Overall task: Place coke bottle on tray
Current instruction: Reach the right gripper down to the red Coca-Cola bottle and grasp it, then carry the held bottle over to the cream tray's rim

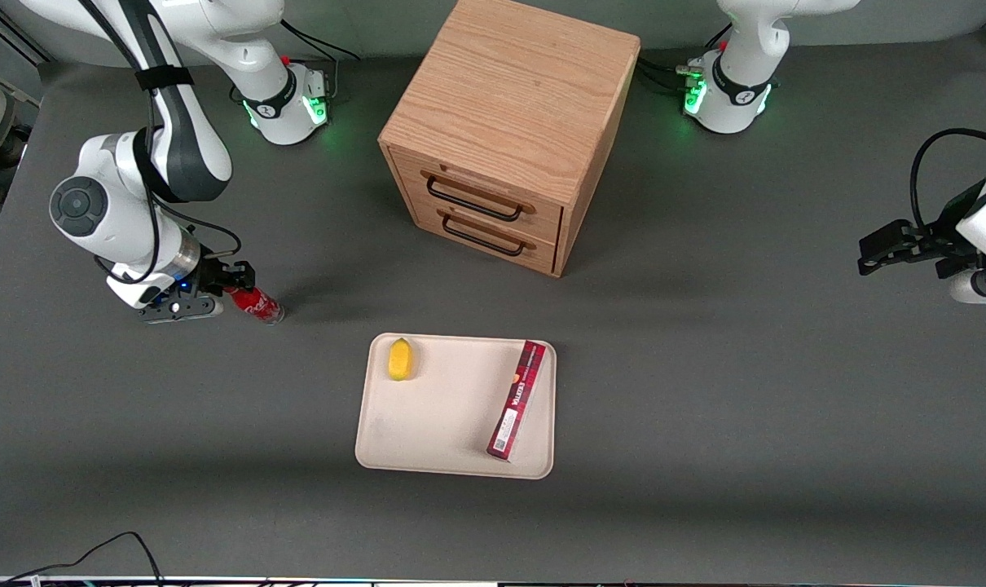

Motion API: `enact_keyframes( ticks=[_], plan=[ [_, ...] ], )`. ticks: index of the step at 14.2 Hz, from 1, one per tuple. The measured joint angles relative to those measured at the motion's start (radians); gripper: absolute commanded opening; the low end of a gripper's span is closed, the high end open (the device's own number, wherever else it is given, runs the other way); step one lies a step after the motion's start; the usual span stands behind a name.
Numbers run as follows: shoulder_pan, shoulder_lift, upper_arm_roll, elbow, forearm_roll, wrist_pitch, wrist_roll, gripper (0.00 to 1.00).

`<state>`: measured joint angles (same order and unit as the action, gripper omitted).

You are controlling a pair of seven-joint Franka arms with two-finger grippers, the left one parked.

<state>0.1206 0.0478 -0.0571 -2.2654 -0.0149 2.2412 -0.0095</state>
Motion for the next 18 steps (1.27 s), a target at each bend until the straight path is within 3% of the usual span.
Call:
enact_keyframes(
  ticks=[2,9,13,18],
  plan=[
    [0.0,0.0,0.0,-0.023,0.0,0.033,0.0,0.02],
    [-0.002,-0.006,0.024,0.004,0.014,0.032,0.028,0.0],
    [0.044,0.09,0.121,0.395,0.03,-0.186,0.226,0.0],
    [0.152,0.497,0.12,0.877,0.03,-0.206,0.381,0.0]
  ],
)
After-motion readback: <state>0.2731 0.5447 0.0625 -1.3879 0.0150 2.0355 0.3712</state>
